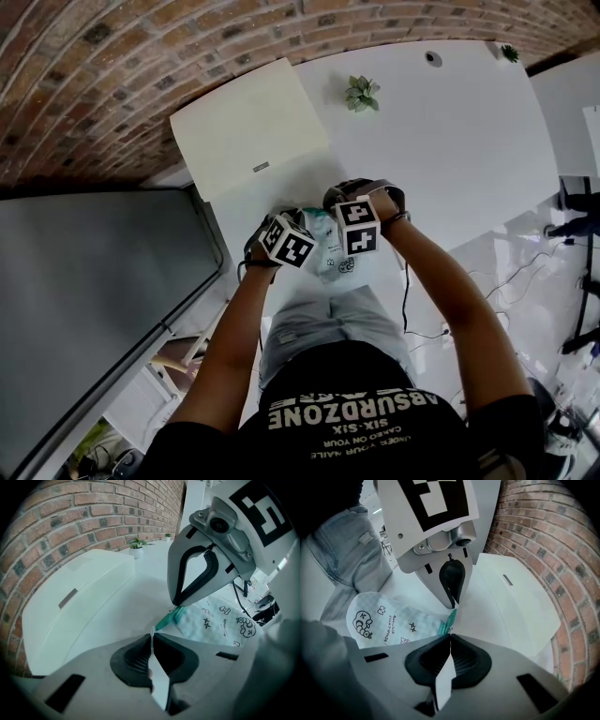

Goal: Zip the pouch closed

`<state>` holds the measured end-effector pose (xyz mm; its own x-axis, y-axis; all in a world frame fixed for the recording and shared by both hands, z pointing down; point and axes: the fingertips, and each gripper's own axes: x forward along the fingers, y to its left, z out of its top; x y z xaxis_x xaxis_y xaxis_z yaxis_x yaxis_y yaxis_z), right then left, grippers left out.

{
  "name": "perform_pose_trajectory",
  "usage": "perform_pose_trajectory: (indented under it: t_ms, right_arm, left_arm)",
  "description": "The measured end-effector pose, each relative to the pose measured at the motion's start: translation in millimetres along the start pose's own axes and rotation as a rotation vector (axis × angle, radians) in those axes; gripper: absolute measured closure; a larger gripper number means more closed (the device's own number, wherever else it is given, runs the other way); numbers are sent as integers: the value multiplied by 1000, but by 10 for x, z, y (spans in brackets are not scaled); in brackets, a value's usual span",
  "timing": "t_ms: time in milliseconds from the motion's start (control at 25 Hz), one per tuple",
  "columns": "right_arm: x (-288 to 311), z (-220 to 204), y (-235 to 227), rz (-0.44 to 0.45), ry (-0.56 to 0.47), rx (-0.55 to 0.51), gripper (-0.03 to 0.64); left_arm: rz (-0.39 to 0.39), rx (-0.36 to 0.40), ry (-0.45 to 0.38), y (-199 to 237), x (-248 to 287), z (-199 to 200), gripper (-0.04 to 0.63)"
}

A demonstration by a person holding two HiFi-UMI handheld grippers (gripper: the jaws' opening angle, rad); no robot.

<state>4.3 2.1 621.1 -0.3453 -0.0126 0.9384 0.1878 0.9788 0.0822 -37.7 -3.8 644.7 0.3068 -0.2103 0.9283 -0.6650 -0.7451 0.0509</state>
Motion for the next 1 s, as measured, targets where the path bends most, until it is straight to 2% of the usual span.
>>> perform_pose_trajectory:
  t_ms: [1000]
  right_arm:
    - [-35,-60,58,-24,47,-24,615]
  left_arm:
    - [-17,3,12,-33,-11,26,572]
